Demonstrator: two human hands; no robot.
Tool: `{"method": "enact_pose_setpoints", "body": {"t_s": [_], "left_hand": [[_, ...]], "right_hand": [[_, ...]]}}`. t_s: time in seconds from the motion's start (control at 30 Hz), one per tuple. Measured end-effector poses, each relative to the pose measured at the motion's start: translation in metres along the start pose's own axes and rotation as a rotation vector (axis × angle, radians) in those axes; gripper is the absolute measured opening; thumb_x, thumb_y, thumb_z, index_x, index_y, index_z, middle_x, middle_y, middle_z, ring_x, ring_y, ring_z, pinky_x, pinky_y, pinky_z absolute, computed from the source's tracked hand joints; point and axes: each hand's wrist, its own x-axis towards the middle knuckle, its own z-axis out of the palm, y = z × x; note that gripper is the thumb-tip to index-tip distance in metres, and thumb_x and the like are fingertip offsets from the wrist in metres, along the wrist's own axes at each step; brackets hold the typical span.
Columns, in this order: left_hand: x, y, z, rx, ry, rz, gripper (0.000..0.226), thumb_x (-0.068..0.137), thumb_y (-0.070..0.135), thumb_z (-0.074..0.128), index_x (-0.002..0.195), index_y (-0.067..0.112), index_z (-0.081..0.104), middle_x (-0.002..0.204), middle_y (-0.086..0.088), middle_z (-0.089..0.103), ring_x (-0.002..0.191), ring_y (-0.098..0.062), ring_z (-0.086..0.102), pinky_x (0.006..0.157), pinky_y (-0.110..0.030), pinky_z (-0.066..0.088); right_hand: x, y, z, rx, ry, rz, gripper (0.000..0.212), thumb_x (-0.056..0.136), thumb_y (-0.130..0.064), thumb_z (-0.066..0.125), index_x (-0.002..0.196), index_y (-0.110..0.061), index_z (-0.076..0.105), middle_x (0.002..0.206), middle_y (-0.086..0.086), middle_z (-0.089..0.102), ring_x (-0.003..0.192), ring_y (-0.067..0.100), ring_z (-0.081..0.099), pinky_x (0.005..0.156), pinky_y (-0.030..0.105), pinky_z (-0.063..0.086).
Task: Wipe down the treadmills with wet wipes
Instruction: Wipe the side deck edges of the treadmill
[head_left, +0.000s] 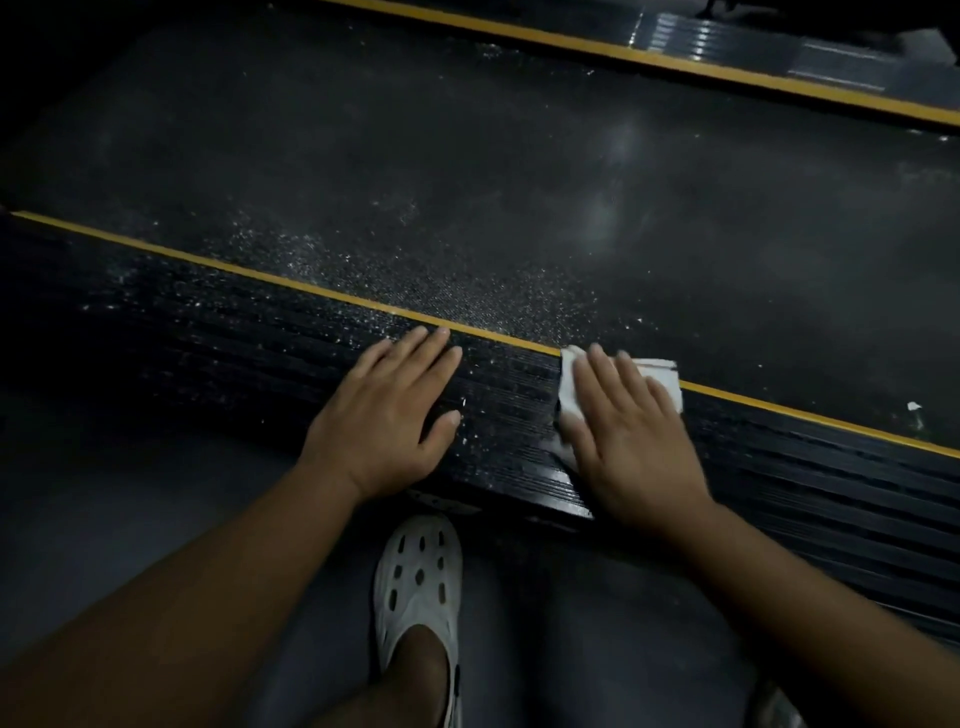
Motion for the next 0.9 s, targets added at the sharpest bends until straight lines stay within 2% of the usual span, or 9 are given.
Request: {"method": "enact_pose_setpoints", "body": {"t_s": [0.07, 0.13, 0.2, 0.27, 0.43, 0.53, 0.63, 0.73, 0.9], "left_hand": [[0.001, 0.000, -0.001, -0.002, 0.007, 0.004, 0.071, 0.097, 0.052, 0.026, 0.158, 0.017, 0.031, 0.167, -0.003, 0.020, 0.155, -0.018, 0.015, 0.125, -0.042, 0.012], [0.002, 0.000, -0.002, 0.000, 0.017, 0.004, 0.070, 0.097, 0.050, 0.028, 0.157, 0.016, 0.033, 0.166, -0.004, 0.024, 0.154, -0.019, 0.019, 0.125, -0.041, 0.013], [0.002, 0.000, -0.001, 0.008, 0.014, 0.009, 0.069, 0.097, 0.050, 0.028, 0.157, 0.016, 0.033, 0.166, -0.004, 0.024, 0.154, -0.019, 0.018, 0.125, -0.042, 0.014], [0.000, 0.000, 0.000, 0.010, 0.011, 0.006, 0.069, 0.098, 0.050, 0.026, 0.157, 0.016, 0.032, 0.167, -0.004, 0.022, 0.155, -0.019, 0.017, 0.125, -0.043, 0.015], [0.001, 0.000, -0.001, 0.009, 0.009, 0.004, 0.071, 0.097, 0.051, 0.024, 0.158, 0.017, 0.030, 0.167, -0.003, 0.020, 0.155, -0.019, 0.015, 0.126, -0.042, 0.012], [0.002, 0.001, -0.002, 0.013, 0.023, 0.005, 0.070, 0.096, 0.050, 0.028, 0.156, 0.015, 0.035, 0.166, -0.005, 0.025, 0.154, -0.020, 0.021, 0.124, -0.041, 0.014], [0.001, 0.000, 0.000, 0.013, 0.018, 0.004, 0.070, 0.097, 0.050, 0.027, 0.157, 0.016, 0.033, 0.167, -0.004, 0.023, 0.154, -0.020, 0.018, 0.125, -0.042, 0.015], [0.001, -0.001, 0.001, 0.009, 0.012, 0.000, 0.071, 0.096, 0.051, 0.025, 0.158, 0.016, 0.030, 0.167, -0.003, 0.020, 0.155, -0.019, 0.016, 0.125, -0.042, 0.013], [0.003, 0.000, -0.001, 0.008, 0.021, 0.003, 0.070, 0.095, 0.049, 0.030, 0.156, 0.015, 0.035, 0.166, -0.005, 0.026, 0.154, -0.021, 0.022, 0.124, -0.045, 0.019]], "right_hand": [[0.020, -0.032, -0.001, 0.018, -0.022, 0.021, 0.073, 0.098, -0.055, 0.001, 0.162, -0.020, 0.007, 0.169, 0.001, -0.001, 0.155, 0.021, -0.005, 0.124, 0.039, 0.002], [0.009, -0.056, 0.001, 0.013, -0.015, -0.133, 0.071, 0.102, -0.052, 0.007, 0.161, -0.015, 0.019, 0.168, 0.006, 0.012, 0.155, 0.027, 0.007, 0.124, 0.047, 0.014], [-0.025, -0.050, 0.007, -0.025, -0.021, -0.306, 0.063, 0.106, -0.049, 0.019, 0.156, -0.013, 0.033, 0.165, 0.007, 0.026, 0.153, 0.029, 0.021, 0.120, 0.046, 0.022], [-0.042, -0.019, 0.007, -0.029, -0.017, -0.311, 0.060, 0.106, -0.048, 0.026, 0.154, -0.015, 0.039, 0.163, 0.005, 0.030, 0.150, 0.027, 0.027, 0.116, 0.044, 0.023], [0.015, -0.023, 0.000, 0.031, -0.029, -0.014, 0.074, 0.097, -0.056, -0.002, 0.162, -0.021, 0.002, 0.168, -0.002, -0.006, 0.155, 0.018, -0.010, 0.124, 0.037, -0.003], [0.004, -0.047, 0.004, 0.051, -0.035, -0.153, 0.070, 0.102, -0.053, 0.005, 0.161, -0.017, 0.012, 0.168, 0.002, 0.002, 0.156, 0.024, -0.003, 0.126, 0.045, 0.008], [-0.024, -0.012, 0.007, 0.038, -0.025, -0.199, 0.063, 0.106, -0.051, 0.017, 0.159, -0.019, 0.026, 0.166, -0.001, 0.016, 0.155, 0.020, 0.011, 0.124, 0.045, 0.021], [-0.009, -0.004, 0.000, 0.085, 0.003, -0.093, 0.065, 0.104, -0.053, 0.013, 0.160, -0.021, 0.021, 0.167, -0.004, 0.012, 0.155, 0.015, 0.005, 0.124, 0.037, 0.009], [0.017, -0.040, -0.001, 0.080, -0.049, -0.176, 0.068, 0.102, -0.053, 0.006, 0.161, -0.019, 0.014, 0.167, -0.002, 0.003, 0.155, 0.015, -0.004, 0.125, 0.036, 0.000]]}}
